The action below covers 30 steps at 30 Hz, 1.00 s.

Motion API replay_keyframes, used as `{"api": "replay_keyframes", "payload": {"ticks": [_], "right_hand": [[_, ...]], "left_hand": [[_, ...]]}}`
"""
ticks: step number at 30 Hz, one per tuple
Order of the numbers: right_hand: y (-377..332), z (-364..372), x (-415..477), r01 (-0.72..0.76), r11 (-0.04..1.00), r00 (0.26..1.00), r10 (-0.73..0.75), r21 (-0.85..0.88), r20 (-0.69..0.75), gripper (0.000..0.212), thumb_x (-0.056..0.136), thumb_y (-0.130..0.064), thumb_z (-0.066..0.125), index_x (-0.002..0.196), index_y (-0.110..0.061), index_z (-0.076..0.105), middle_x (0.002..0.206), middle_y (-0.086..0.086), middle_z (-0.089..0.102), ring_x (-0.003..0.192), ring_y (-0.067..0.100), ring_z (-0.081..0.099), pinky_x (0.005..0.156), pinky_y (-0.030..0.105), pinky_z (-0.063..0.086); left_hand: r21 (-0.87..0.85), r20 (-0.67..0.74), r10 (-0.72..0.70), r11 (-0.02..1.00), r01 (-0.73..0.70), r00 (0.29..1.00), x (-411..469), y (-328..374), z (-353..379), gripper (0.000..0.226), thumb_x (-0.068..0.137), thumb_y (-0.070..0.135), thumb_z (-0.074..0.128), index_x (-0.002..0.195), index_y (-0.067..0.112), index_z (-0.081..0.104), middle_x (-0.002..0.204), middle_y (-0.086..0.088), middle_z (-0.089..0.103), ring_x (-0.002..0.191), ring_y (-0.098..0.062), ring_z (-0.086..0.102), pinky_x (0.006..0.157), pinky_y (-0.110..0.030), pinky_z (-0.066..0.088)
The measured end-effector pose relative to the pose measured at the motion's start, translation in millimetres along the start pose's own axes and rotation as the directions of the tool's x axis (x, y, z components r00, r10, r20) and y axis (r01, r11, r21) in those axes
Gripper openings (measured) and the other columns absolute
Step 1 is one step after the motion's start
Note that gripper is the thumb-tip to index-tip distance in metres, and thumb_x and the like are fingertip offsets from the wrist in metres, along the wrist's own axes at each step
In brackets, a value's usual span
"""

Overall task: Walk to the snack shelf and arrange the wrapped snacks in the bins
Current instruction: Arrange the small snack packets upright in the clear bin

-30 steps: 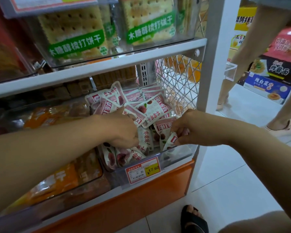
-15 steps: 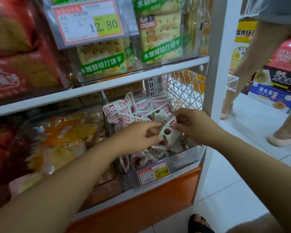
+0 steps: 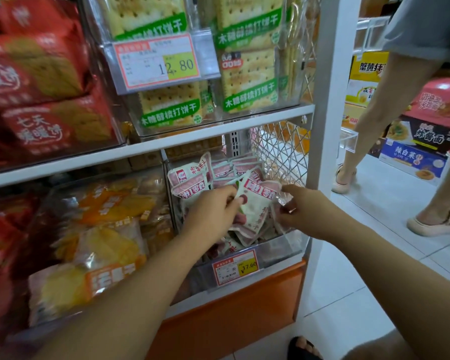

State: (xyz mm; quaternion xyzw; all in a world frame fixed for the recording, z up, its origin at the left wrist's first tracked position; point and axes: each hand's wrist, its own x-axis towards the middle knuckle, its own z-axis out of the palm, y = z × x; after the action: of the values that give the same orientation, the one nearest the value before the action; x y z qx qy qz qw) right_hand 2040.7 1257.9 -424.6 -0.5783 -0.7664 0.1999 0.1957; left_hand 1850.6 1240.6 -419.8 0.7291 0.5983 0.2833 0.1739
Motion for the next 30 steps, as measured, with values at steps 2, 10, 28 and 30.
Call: {"api": "replay_keyframes", "payload": {"ticks": [2,10,28,30], "right_hand": [[1,5,5,-0.012,1.0,0.998,0.014,-0.026,0.064,0.057,0.083,-0.026,0.065,0.135,-0.02,0.043,0.109,0.007,0.069,0.092,0.02,0.065,0.083,0.032,0.053],[-5,21,31,0.077,0.982,0.939,-0.014,-0.172,0.344,0.064,0.081,-0.031,0.068,0.139,-0.02,0.042,0.14,0.0,0.048,0.125,0.022,0.047,0.102,0.03,0.036],[-47,-22,-29,0.188,0.913,0.968,-0.11,0.361,-0.224,0.011,0.076,-0.029,0.071,0.084,-0.028,0.064,0.08,-0.012,0.069,0.065,0.002,0.068,0.05,0.02,0.054],[-51,-20,-34,0.162,0.888,0.972,-0.069,0.431,-0.224,0.011,0.076,-0.032,0.071,0.083,-0.025,0.067,0.075,-0.012,0.071,0.067,0.002,0.069,0.049,0.02,0.054]], "left_hand": [[-0.106,-0.123,-0.013,0.994,0.0,0.992,-15,-2,-9,0.018,0.096,0.02,0.051,0.083,0.013,0.061,0.068,0.003,0.067,0.058,0.004,0.062,0.057,-0.02,0.053],[-0.167,-0.333,-0.043,0.986,-0.014,0.942,-44,2,-26,0.024,0.097,0.025,0.049,0.078,0.011,0.057,0.065,0.002,0.059,0.059,-0.01,0.055,0.046,-0.021,0.038],[-0.78,0.028,-0.459,0.546,0.307,0.888,-38,-17,-43,0.021,0.098,0.022,0.049,0.117,0.016,0.055,0.108,-0.002,0.068,0.094,-0.016,0.068,0.082,-0.036,0.056],[-0.817,0.092,-0.41,0.489,0.304,0.907,-43,-14,-43,0.025,0.097,0.021,0.049,0.122,0.018,0.055,0.107,-0.002,0.07,0.095,-0.016,0.068,0.08,-0.034,0.055]]}}
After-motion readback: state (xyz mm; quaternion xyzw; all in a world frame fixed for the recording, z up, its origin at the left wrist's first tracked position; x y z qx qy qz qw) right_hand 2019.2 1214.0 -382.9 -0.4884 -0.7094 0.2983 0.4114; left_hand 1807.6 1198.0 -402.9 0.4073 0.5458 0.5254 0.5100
